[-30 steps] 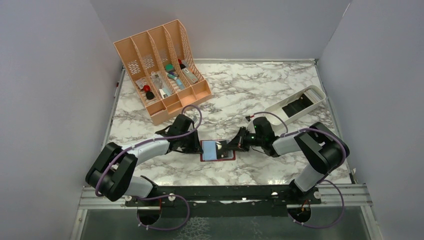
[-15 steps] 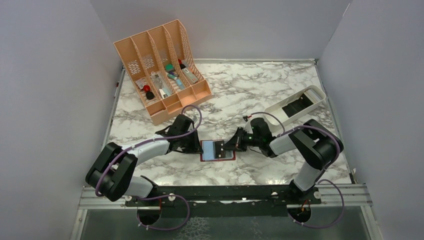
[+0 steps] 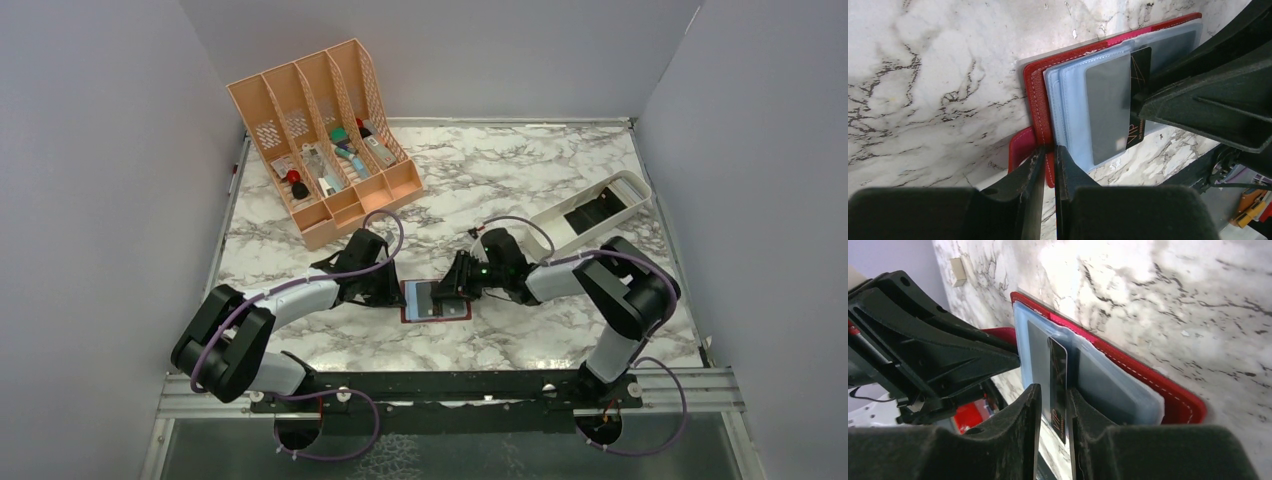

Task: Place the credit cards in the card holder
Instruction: Insert the credit card into the card holder.

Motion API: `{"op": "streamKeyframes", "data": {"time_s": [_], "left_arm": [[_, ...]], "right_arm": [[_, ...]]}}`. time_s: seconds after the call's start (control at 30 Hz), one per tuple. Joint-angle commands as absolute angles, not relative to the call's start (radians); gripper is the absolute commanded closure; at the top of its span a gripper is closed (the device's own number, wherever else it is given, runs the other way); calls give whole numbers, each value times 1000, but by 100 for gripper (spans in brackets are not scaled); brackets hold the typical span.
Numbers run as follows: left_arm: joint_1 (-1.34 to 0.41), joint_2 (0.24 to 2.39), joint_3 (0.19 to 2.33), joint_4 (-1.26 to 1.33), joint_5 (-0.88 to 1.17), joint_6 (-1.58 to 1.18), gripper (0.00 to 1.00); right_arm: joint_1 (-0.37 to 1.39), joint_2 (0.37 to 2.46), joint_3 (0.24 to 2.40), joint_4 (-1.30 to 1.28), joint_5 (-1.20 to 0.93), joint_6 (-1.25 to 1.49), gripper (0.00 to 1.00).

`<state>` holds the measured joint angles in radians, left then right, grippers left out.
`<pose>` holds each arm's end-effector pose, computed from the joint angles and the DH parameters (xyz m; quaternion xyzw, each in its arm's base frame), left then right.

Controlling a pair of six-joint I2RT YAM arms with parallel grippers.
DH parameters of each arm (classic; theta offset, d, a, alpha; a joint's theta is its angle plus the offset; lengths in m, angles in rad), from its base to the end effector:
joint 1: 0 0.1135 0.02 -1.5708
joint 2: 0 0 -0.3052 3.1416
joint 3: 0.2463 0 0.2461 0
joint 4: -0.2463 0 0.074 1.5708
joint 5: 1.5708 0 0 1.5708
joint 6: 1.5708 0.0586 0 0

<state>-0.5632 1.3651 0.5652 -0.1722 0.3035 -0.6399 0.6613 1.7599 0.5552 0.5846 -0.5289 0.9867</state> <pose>0.1938 -0.1431 0.1756 0.0083 0.9456 -0.2841 0.1586 0.2346 0.2200 0.1395 0.0210 0.8663 0.4820 0.1295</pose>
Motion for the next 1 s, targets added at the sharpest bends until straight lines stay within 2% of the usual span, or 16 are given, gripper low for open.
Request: {"op": "streamKeyframes", "data": {"time_s": [0.0, 0.1, 0.33, 0.53, 0.67, 0.83, 0.97], "left_arm": [[-571, 1359, 552, -161, 307, -641, 85], [-570, 1363, 551, -162, 305, -640, 85], [-572, 1364, 549, -160, 306, -641, 85], [-571, 1350, 548, -161, 309, -648, 84], [-571, 1345, 554, -164, 313, -651, 84], [-571, 1326, 569, -169, 317, -661, 84], [-570, 1287, 587, -175, 340, -683, 72]], "right_arm": [[676, 1673, 636, 196, -363, 848, 67], [676, 1625, 658, 91, -316, 812, 60], [681, 1631, 671, 129, -376, 805, 62], [722, 1685, 681, 228, -436, 847, 78], [732, 1711, 681, 279, -472, 878, 79], [732, 1703, 667, 265, -473, 879, 79], [732, 1646, 678, 176, -430, 843, 69]]}}
